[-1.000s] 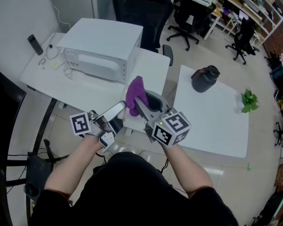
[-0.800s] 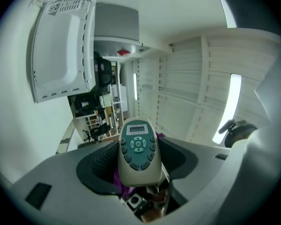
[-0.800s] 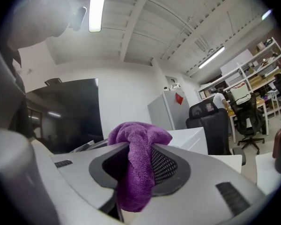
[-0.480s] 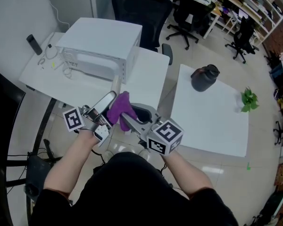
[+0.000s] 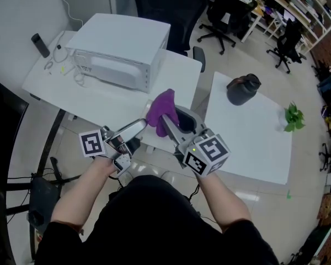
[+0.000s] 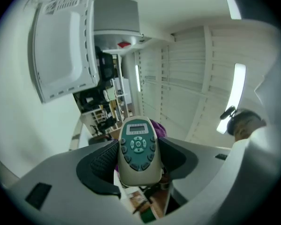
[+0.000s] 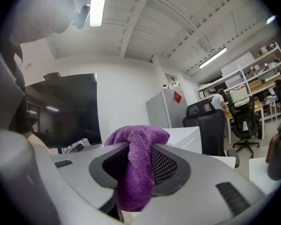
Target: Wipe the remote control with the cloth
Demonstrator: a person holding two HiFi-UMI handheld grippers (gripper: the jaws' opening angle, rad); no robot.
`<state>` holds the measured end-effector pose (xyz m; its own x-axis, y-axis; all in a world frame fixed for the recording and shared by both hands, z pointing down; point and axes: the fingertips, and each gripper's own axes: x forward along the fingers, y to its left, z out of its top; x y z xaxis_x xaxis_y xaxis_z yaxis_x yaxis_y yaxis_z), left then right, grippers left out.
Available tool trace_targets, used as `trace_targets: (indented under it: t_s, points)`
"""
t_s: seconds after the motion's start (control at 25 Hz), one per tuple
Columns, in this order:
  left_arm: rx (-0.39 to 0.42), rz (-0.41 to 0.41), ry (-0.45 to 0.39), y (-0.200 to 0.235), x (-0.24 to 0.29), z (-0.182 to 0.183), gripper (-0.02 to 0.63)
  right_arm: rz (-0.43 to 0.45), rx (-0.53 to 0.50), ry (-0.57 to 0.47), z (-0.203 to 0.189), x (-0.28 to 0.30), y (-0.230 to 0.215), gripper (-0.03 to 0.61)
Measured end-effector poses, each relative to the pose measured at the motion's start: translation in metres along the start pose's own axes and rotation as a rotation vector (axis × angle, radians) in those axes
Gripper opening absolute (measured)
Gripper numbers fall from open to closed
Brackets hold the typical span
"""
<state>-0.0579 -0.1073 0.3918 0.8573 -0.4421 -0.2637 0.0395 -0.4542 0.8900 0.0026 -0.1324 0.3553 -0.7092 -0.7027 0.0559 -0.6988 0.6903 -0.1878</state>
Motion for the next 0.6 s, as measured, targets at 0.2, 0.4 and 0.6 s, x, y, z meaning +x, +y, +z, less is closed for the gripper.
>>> trace_targets:
  t_s: [0.2, 0.4, 0.6]
  points:
    - [0.537, 0.542, 0.133, 0.089, -0.036, 0.015, 0.256, -0.115, -0.109, 0.096, -0.024, -0.019, -0.016, 0.135]
    - [0.739, 0.939, 0.278, 0.189, -0.078, 0.016, 0.256, -0.175, -0.144, 0.235, -0.066, -0.03, -0.023, 0.135]
    - [0.76, 1.082, 0.367, 0.26, -0.089, 0.004, 0.256, -0.194, -0.137, 0.329, -0.1, -0.036, -0.026, 0.135]
